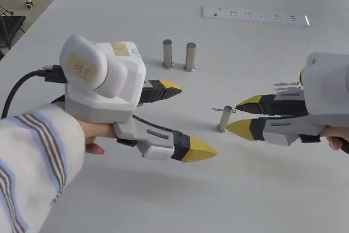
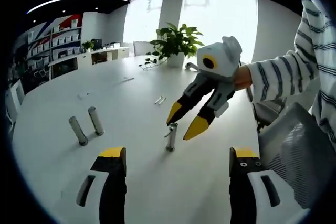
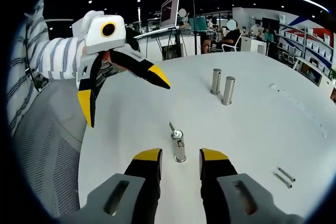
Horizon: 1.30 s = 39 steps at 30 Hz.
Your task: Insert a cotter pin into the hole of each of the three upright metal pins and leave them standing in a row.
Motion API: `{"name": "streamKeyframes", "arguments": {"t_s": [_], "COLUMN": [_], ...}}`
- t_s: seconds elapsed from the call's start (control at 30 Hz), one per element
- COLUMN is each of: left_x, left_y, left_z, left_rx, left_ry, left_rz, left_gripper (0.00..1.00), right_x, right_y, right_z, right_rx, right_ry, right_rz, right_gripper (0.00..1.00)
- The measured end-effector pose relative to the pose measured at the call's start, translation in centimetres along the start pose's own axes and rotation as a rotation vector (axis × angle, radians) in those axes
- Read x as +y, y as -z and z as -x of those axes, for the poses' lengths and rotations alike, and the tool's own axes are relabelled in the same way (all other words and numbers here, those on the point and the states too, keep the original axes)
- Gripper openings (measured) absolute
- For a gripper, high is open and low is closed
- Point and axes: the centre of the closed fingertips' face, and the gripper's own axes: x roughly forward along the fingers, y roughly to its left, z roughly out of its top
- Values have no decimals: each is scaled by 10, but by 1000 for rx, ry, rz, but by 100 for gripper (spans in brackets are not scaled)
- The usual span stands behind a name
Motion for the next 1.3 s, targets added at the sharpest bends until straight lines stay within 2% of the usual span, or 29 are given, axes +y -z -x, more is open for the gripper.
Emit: {"name": "streamKeyframes", "arguments": {"t_s": [0.2,0.33,0.4,0.47,0.53,0.63,0.87,1.07,1.3], "left_x": [11,9,5,4,-3,-7,-5,0,3], "left_y": [-4,-6,-4,-1,2,7,13,19,22], "left_z": [10,15,17,19,20,24,33,37,38], "left_rx": [-52,-73,-65,-39,-21,2,21,30,28], "left_ry": [-66,-67,-58,-69,-55,-64,-107,-132,-144], "left_rz": [47,66,62,30,22,2,2,20,42], "left_gripper": [98,99,99,99,99,99,99,99,99], "right_x": [-2,-3,-3,-2,-2,-2,-4,-1,0], "right_y": [6,11,13,14,15,16,15,15,15], "right_z": [-6,-11,-14,-18,-21,-25,-29,-31,-31], "right_rx": [-5,0,3,2,4,7,6,5,-2], "right_ry": [18,15,13,4,0,-3,-9,-28,-38], "right_rz": [-27,-40,-43,-47,-43,-35,-27,-7,0], "right_gripper": [24,24,23,21,20,19,15,6,5]}}
